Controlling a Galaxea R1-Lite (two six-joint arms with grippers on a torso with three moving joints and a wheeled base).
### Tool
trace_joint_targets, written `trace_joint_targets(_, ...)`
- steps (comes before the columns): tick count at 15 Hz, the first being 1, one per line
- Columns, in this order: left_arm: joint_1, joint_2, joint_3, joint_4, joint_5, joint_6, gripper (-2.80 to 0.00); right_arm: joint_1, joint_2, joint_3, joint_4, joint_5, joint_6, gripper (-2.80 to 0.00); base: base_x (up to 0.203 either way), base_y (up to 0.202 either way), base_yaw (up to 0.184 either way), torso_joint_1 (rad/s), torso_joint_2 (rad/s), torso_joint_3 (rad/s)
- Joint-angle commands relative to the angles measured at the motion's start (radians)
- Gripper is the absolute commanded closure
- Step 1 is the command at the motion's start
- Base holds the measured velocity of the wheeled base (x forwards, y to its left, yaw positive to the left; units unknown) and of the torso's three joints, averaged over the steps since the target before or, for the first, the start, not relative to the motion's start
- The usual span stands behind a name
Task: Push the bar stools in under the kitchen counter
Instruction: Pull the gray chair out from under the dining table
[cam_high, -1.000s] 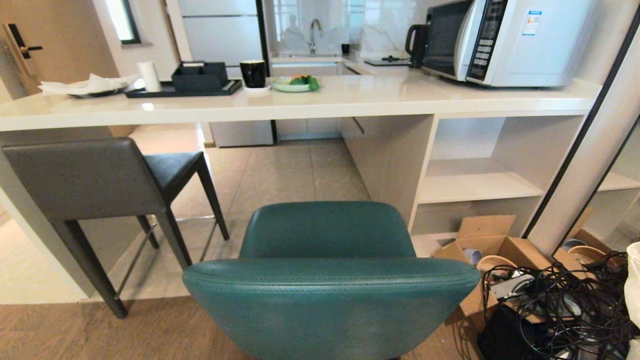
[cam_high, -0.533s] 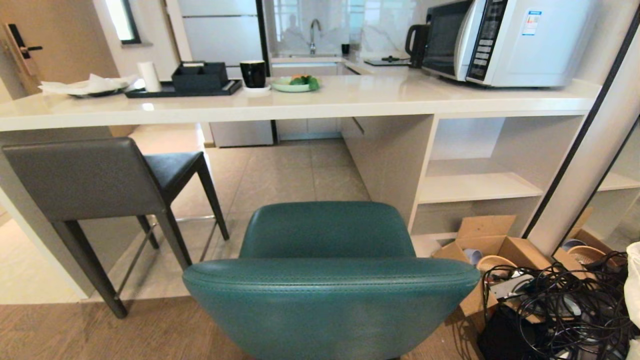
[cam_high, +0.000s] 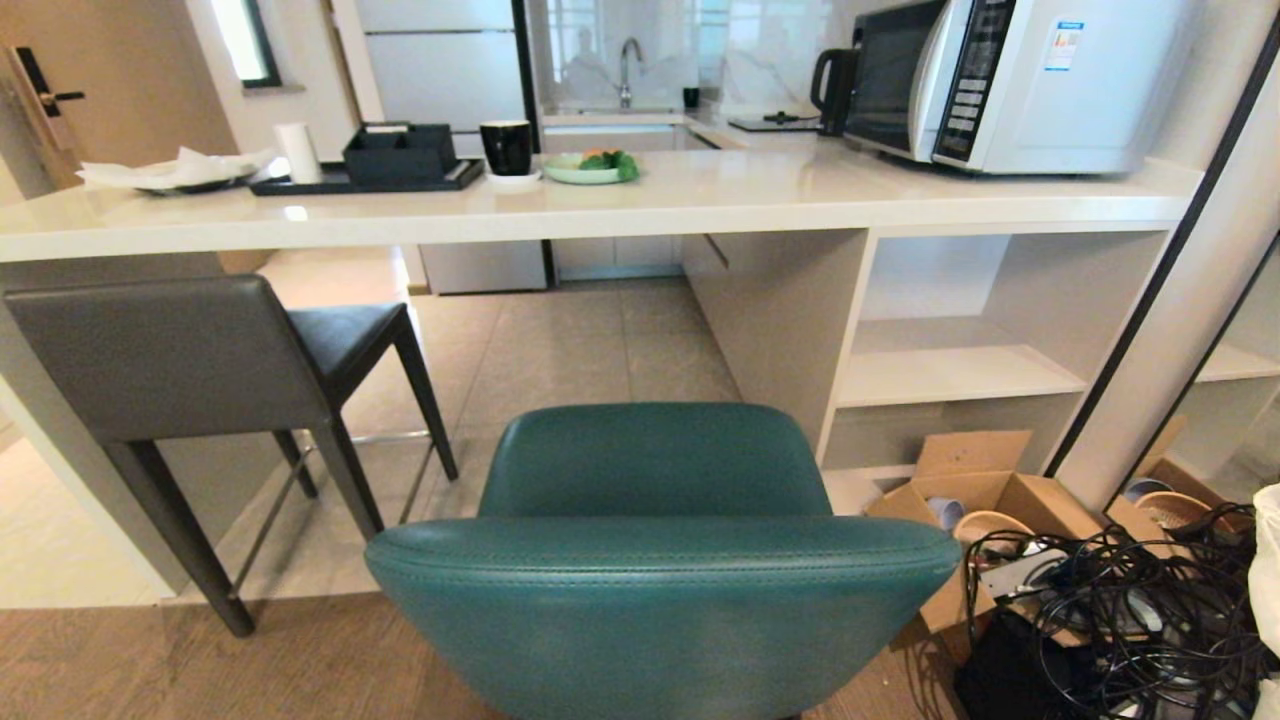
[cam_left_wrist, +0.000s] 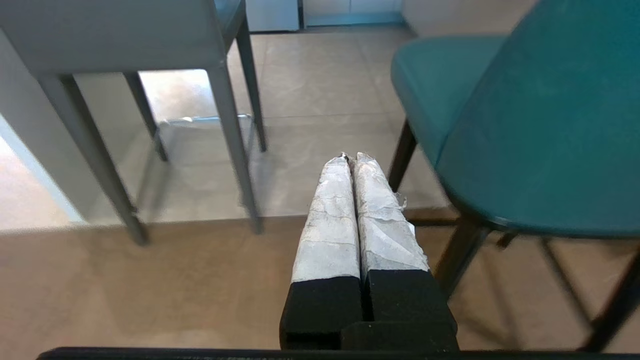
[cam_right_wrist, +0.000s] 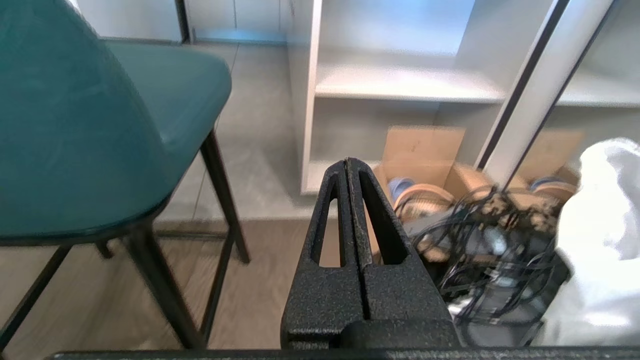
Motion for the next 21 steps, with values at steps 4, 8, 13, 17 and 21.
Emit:
trace_joint_targets(4,0.001,0.003,0.002,0.000,0.001,-0.009,0.00,0.001,0.001,0.008,0.046,-0.004,0.039,0.00,0.000,0.000,0.000,0.000,0.00,0.000)
trace_joint_targets(8,0.001,0.003,0.004,-0.001,-0.001,-0.012,0.00,0.001,0.001,0.008,0.051,0.023,0.015,0.00,0.000,0.000,0.000,0.000,0.00,0.000)
trace_joint_targets(13,0.002,0.003,0.004,-0.001,0.004,-0.015,0.00,0.001,0.001,0.008,0.051,0.016,0.031,0.00,-0.018,0.000,0.001,0.002,0.00,0.000)
trace_joint_targets(17,0.001,0.003,0.004,-0.001,0.007,-0.016,0.00,0.001,0.001,0.008,0.051,0.016,0.040,0.00,-0.186,0.000,0.000,0.000,0.00,0.002)
trace_joint_targets(21,0.001,0.003,0.004,-0.001,0.013,-0.023,0.00,0.001,0.001,0.008,0.051,0.021,0.039,0.00,-0.018,0.000,-0.001,-0.001,0.00,0.001)
